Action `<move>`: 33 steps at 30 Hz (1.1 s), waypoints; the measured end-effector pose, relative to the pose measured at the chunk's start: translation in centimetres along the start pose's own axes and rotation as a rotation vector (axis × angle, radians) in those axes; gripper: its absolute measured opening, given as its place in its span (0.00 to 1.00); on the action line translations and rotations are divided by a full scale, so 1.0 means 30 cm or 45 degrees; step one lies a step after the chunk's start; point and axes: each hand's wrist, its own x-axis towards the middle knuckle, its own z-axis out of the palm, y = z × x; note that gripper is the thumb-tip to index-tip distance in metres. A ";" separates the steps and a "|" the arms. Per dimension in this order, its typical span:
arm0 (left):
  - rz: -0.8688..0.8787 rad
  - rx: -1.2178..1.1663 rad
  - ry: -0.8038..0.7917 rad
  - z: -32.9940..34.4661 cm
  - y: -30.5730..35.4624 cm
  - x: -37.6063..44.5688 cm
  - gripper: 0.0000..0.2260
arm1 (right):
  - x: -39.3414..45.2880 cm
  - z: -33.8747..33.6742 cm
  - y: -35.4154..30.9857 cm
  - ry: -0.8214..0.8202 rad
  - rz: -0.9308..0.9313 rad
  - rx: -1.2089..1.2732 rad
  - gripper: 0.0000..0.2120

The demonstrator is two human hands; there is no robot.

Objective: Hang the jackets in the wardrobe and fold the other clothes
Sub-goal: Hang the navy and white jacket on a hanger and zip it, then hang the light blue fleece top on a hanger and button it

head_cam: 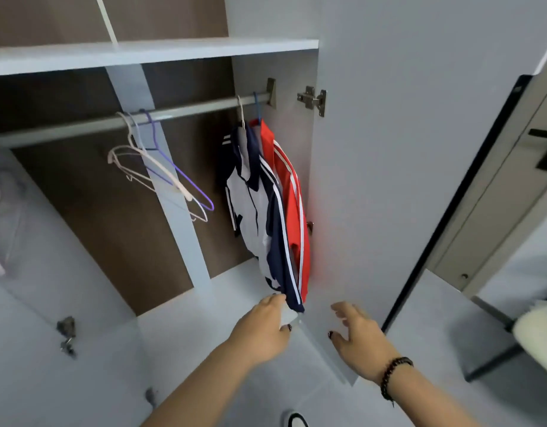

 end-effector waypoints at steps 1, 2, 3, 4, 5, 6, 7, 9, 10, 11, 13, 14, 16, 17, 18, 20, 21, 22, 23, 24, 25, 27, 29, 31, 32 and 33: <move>0.010 -0.012 -0.029 0.028 0.002 -0.040 0.24 | -0.055 0.011 0.007 -0.060 0.020 -0.059 0.23; 0.018 -0.029 -0.056 0.054 0.003 -0.076 0.24 | -0.106 0.017 0.014 -0.105 0.039 -0.112 0.23; 0.024 -0.040 -0.079 0.078 0.007 -0.106 0.24 | -0.151 0.018 0.023 -0.130 0.059 -0.155 0.24; 0.026 -0.046 -0.095 0.098 0.014 -0.132 0.24 | -0.191 0.016 0.032 -0.140 0.082 -0.185 0.24; 0.029 -0.052 -0.108 0.116 0.021 -0.154 0.25 | -0.226 0.010 0.041 -0.143 0.107 -0.208 0.24; 0.037 -0.059 -0.121 0.132 0.029 -0.175 0.26 | -0.258 0.003 0.051 -0.141 0.133 -0.226 0.24; 0.048 -0.064 -0.134 0.147 0.038 -0.194 0.27 | -0.287 -0.004 0.062 -0.135 0.158 -0.239 0.24; 0.076 -0.065 -0.161 0.172 0.061 -0.225 0.27 | -0.339 -0.019 0.085 -0.114 0.205 -0.246 0.24; 0.086 -0.065 -0.177 0.183 0.074 -0.236 0.27 | -0.363 -0.026 0.097 -0.100 0.225 -0.240 0.24; 0.096 -0.066 -0.193 0.195 0.088 -0.243 0.27 | -0.383 -0.033 0.110 -0.083 0.243 -0.233 0.24; 0.116 -0.063 -0.217 0.221 0.129 -0.249 0.27 | -0.422 -0.054 0.143 -0.047 0.282 -0.221 0.24; 0.128 -0.056 -0.225 0.235 0.154 -0.249 0.27 | -0.440 -0.066 0.162 -0.030 0.305 -0.214 0.24; 0.166 -0.037 -0.246 0.268 0.212 -0.247 0.26 | -0.478 -0.092 0.209 0.002 0.351 -0.191 0.24; 0.187 -0.030 -0.262 0.284 0.246 -0.244 0.26 | -0.498 -0.107 0.236 0.017 0.371 -0.174 0.24; 0.205 -0.027 -0.279 0.300 0.282 -0.240 0.25 | -0.519 -0.124 0.267 0.029 0.391 -0.155 0.24; 0.235 -0.037 -0.302 0.333 0.356 -0.232 0.24 | -0.560 -0.160 0.335 0.053 0.434 -0.113 0.24; 0.250 -0.046 -0.307 0.350 0.396 -0.227 0.23 | -0.581 -0.181 0.372 0.066 0.459 -0.092 0.24; 0.260 -0.053 -0.313 0.369 0.437 -0.223 0.23 | -0.604 -0.201 0.410 0.080 0.484 -0.069 0.24; 0.263 -0.061 -0.321 0.387 0.477 -0.219 0.23 | -0.626 -0.221 0.447 0.094 0.506 -0.050 0.24; 0.265 -0.067 -0.328 0.406 0.518 -0.214 0.23 | -0.649 -0.241 0.483 0.108 0.524 -0.030 0.24; 0.270 -0.071 -0.333 0.427 0.562 -0.209 0.23 | -0.673 -0.260 0.521 0.123 0.540 -0.004 0.24; 0.288 -0.063 -0.338 0.473 0.651 -0.198 0.23 | -0.722 -0.294 0.596 0.150 0.581 0.082 0.23; 0.304 -0.047 -0.354 0.527 0.744 -0.191 0.23 | -0.776 -0.323 0.673 0.152 0.625 0.185 0.21; 0.315 -0.041 -0.372 0.583 0.835 -0.179 0.23 | -0.822 -0.357 0.753 0.142 0.647 0.221 0.21; 0.320 -0.042 -0.378 0.612 0.880 -0.171 0.23 | -0.842 -0.378 0.793 0.142 0.652 0.224 0.21; 0.328 -0.043 -0.379 0.640 0.927 -0.160 0.23 | -0.858 -0.406 0.833 0.150 0.657 0.230 0.21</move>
